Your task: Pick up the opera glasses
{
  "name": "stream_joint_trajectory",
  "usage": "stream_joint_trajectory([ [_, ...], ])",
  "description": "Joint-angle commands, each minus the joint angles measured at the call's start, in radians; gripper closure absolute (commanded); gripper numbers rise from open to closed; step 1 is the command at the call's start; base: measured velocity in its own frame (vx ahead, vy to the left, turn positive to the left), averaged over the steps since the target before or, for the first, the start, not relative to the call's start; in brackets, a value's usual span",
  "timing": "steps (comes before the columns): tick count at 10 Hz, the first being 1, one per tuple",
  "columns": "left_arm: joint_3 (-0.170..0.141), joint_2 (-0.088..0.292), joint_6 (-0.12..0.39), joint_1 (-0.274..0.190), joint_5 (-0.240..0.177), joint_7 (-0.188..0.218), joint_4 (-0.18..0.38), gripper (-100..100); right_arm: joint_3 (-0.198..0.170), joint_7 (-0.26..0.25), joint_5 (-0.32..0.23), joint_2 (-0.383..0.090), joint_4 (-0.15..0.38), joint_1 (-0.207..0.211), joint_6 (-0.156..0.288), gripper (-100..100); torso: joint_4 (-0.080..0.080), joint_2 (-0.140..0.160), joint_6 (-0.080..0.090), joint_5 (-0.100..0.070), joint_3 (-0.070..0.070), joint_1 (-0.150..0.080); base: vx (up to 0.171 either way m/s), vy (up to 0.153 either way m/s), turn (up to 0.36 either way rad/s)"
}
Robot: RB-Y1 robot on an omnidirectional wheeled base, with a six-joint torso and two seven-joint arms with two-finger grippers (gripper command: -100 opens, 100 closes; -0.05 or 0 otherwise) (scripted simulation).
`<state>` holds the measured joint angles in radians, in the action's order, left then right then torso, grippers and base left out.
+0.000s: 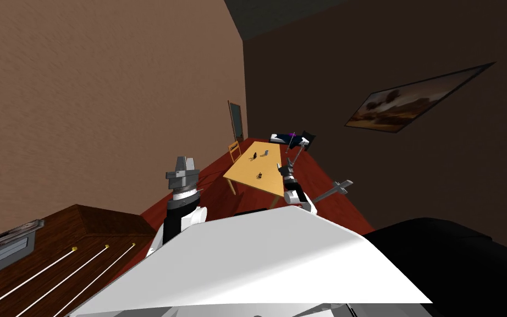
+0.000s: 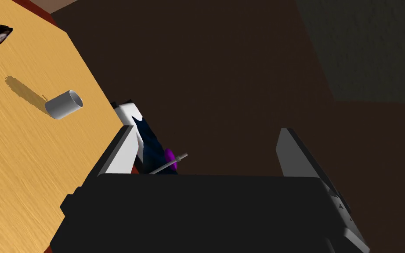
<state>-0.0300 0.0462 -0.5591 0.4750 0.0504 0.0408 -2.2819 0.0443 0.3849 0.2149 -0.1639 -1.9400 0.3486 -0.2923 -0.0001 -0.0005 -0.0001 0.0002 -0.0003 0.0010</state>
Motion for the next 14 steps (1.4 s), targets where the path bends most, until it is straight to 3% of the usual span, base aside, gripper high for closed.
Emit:
stream_joint_trajectory([
  [1,0.000,0.000,0.000,0.000,0.000,0.000,0.000,0,0.001,0.043,0.011,-0.002,0.013,0.000,0.015,-100,0.000,0.000,0.000,0.000,0.000,0.000,0.002,0.015,0.054],
  [2,0.000,0.000,0.000,0.000,0.000,0.000,0.000,0,0.010,0.074,0.036,-0.006,0.060,-0.026,0.045,-100,0.000,0.000,0.000,0.000,0.000,0.000,0.003,0.019,0.095],
  [3,0.000,0.000,0.000,0.000,0.000,0.000,0.000,0,0.010,0.099,0.036,-0.006,0.060,-0.026,0.045,-100,0.000,0.000,0.000,0.000,0.000,0.000,0.003,0.014,0.047],
  [4,0.000,0.000,0.000,0.000,0.000,0.000,0.000,0,0.019,0.129,0.061,-0.011,0.104,-0.052,0.075,-100,0.000,0.000,0.000,0.000,0.000,0.000,0.002,0.014,0.081],
  [5,0.000,0.000,0.000,0.000,0.000,0.000,0.000,0,0.019,0.156,0.061,-0.011,0.108,-0.052,0.075,-100,0.000,0.000,0.000,0.000,0.000,0.000,0.001,0.011,0.044],
  [8,0.000,0.000,0.000,0.000,0.000,0.000,0.000,0,0.037,0.240,0.112,-0.019,0.201,-0.109,0.136,-100,0.000,0.000,0.000,0.000,0.000,-0.001,0.002,0.010,0.079],
  [9,0.000,0.000,0.000,0.000,0.000,0.000,0.000,0,0.037,0.270,0.112,-0.019,0.213,-0.109,0.136,-100,0.000,0.000,0.000,0.000,0.000,0.000,0.004,0.007,0.051],
  [10,0.000,0.000,0.000,0.000,0.000,0.000,0.000,0,0.046,0.299,0.137,-0.024,0.249,-0.139,0.168,-100,0.000,0.000,0.001,0.000,0.000,-0.001,0.002,0.008,0.113],
  [11,0.000,0.000,0.000,0.000,0.000,0.000,0.000,0,0.046,0.326,0.137,-0.024,0.268,-0.139,0.168,-100,0.000,0.000,0.000,0.000,0.000,0.000,0.002,0.005,0.050],
  [14,0.000,0.000,0.000,0.000,0.000,0.000,0.000,0,0.065,0.420,0.189,-0.034,0.370,-0.202,0.232,-100,0.000,0.000,0.001,0.000,0.000,-0.001,0.002,0.004,0.082],
])
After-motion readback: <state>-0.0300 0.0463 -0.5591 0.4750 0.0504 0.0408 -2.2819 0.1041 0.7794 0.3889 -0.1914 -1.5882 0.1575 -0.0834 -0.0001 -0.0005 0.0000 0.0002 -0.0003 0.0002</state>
